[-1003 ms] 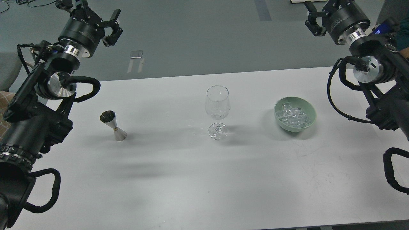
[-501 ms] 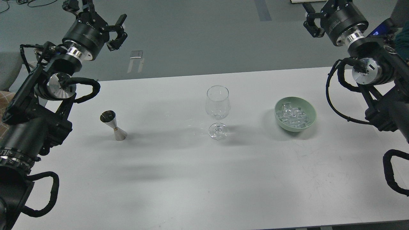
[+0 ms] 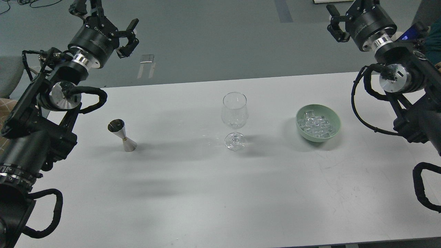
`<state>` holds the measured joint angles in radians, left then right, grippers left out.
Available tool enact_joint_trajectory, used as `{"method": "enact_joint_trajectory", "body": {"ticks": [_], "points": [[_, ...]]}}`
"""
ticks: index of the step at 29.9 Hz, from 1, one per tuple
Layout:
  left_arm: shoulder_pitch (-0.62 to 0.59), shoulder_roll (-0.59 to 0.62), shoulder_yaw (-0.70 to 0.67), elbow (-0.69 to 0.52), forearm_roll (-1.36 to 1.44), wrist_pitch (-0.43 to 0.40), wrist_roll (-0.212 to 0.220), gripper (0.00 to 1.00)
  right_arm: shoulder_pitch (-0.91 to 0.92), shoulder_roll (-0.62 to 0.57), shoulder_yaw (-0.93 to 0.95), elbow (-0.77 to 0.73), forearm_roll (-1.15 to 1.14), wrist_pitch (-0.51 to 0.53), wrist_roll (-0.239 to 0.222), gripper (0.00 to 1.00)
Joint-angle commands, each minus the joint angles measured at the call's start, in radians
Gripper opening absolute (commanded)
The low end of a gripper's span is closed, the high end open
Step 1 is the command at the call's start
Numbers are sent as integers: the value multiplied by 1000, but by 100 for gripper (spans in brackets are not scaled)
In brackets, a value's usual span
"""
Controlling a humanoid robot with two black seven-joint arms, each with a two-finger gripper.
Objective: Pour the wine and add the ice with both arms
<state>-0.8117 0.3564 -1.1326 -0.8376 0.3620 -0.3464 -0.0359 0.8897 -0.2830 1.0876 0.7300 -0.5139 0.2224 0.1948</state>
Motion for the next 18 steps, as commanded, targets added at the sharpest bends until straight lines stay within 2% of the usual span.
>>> {"method": "enact_joint_trajectory", "body": {"ticks": [1,5,10,12,14,16,18], "points": [[0,-1,4,0,0,0,4,96,0,-1,0,0,0,0,0,100],[15,1,-3,-6,-6,-5,14,96,-8,-1,0,2,0,0,0,100],[94,18,-41,-87,-90,21,77,96,-18,-5,0,19,0,-2,0,100],[167,61,-73,-170,-139,88,103,96,-21,-11,0,23,0,-2,0,100],[209,85,-90,-225,-162,121,114,96,-24,-15,0,25,0,-2,0,100],[298,121,-128,-311,-202,152,134,97,-32,-19,2,28,0,-2,0,100],[438,156,-191,-444,-238,165,169,98,-43,-19,2,34,0,-2,0,100]]}}
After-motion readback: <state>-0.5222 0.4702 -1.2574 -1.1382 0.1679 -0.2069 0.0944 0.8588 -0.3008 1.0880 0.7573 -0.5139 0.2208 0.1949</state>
